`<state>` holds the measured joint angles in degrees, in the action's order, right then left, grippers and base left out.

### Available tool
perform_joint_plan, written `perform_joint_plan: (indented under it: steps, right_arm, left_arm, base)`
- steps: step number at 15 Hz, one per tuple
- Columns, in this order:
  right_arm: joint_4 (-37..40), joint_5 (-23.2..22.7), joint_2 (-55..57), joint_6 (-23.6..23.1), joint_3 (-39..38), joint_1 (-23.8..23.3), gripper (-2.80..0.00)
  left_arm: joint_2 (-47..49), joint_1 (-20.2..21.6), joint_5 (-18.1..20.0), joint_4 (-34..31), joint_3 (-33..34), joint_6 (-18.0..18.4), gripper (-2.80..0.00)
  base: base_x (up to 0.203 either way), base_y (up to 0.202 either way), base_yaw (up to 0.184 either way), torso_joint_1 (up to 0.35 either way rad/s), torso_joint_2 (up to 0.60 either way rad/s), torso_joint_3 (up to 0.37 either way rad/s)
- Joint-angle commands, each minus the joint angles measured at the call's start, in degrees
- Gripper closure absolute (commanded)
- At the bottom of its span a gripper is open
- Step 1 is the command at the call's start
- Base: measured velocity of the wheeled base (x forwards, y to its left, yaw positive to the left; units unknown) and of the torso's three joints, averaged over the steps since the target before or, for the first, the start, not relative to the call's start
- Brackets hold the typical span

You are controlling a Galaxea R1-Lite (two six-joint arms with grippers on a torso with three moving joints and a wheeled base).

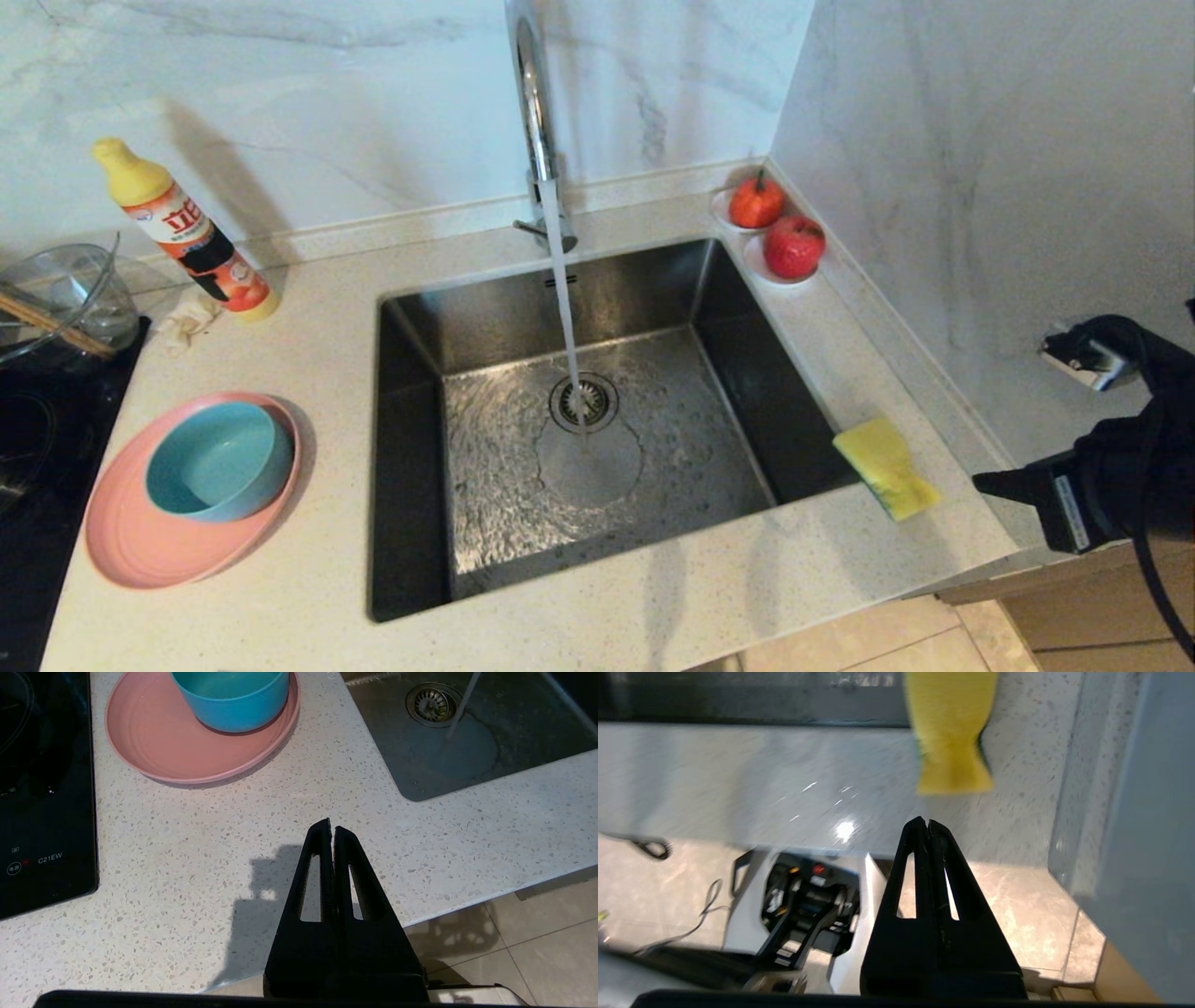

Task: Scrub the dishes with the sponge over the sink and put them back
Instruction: Pick up a bowl and the sponge

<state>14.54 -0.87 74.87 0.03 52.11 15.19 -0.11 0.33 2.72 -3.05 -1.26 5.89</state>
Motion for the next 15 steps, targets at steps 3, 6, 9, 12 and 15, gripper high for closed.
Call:
perform_joint_plan:
  steps: [3, 6, 9, 12, 15]
  right_arm:
    - [-2.79, 1.74, 5.79, 1.06, -2.62, 0.28, -2.80]
    - [-1.92, 1.83, 7.01, 0.97, -2.80, 0.37, -2.80]
    - [-1.88, 1.66, 8.48, 0.76, -3.24, 0.49, -2.80]
    - [-1.97, 1.83, 10.03, 0.59, -3.42, 1.42, -2.80]
    - [-2.55, 1.48, 12.22, 0.52, -3.42, 1.68, -2.80]
  left_arm:
    - [0.02, 0.02, 0.01, -0.03, 0.03, 0.00, 0.00]
    - [0.02, 0.02, 0.01, -0.03, 0.03, 0.00, 0.00]
    - [0.02, 0.02, 0.01, -0.03, 0.03, 0.00, 0.00]
    - [0.02, 0.02, 0.01, -0.03, 0.03, 0.00, 0.00]
    - [0.02, 0.02, 0.01, -0.03, 0.03, 0.00, 0.00]
  base:
    - [0.000, 0.000, 0.000, 0.000, 0.00, 0.000]
    - [0.000, 0.000, 0.000, 0.000, 0.00, 0.000]
    - [0.000, 0.000, 0.000, 0.000, 0.00, 0.000]
    - [0.000, 0.000, 0.000, 0.000, 0.00, 0.000]
    - [0.000, 0.000, 0.000, 0.000, 0.00, 0.000]
